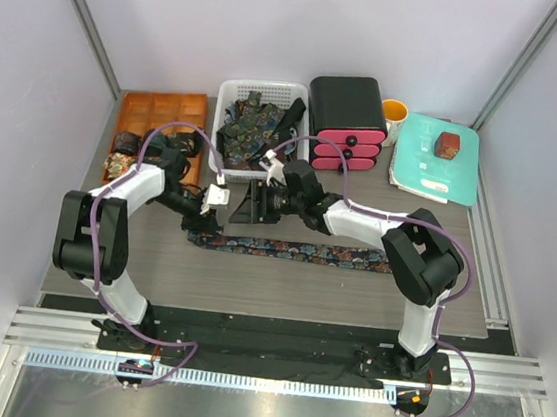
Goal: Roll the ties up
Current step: Roll the tie at the center of the board.
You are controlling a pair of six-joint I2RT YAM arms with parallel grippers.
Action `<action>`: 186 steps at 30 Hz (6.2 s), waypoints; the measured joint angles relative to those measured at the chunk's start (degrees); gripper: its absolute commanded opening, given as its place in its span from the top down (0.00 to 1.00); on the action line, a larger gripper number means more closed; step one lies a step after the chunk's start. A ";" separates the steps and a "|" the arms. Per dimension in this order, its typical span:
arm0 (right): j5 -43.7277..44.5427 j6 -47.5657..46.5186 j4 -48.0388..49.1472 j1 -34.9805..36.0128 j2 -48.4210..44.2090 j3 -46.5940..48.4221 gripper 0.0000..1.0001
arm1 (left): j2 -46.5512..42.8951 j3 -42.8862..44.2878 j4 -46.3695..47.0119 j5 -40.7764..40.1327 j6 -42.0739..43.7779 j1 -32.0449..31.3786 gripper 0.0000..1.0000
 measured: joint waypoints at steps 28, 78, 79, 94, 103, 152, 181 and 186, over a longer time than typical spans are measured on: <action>3.89 17.75 9.64 -3.85 -5.09 -17.86 0.38 | -0.07 -1.42 -0.44 -10.67 -2.64 -8.17 0.75; 4.13 17.75 14.47 -5.16 -3.30 -21.24 0.61 | 6.49 3.89 13.14 -19.26 -27.82 -22.34 0.73; 4.35 18.10 14.84 -4.83 -3.13 -20.63 0.62 | 6.49 3.87 13.14 -19.02 -27.82 -22.10 0.73; 9.20 18.36 18.51 -2.19 1.20 -18.69 0.67 | 6.47 3.58 13.31 -15.76 -28.13 -18.64 0.76; 10.01 18.14 19.89 -1.05 4.07 -16.31 0.67 | 6.47 3.58 13.31 -15.74 -28.20 -18.27 0.76; 11.65 17.57 17.42 0.39 7.76 -12.68 0.99 | 2.56 3.58 4.11 -13.44 -16.31 -8.39 0.45; 11.69 17.46 17.31 0.39 7.91 -12.37 0.99 | 4.74 5.90 3.67 -13.31 -16.48 -13.22 0.68; 11.69 17.51 17.33 0.39 7.91 -12.37 0.99 | 5.64 6.91 5.51 -13.03 -19.74 -16.55 0.68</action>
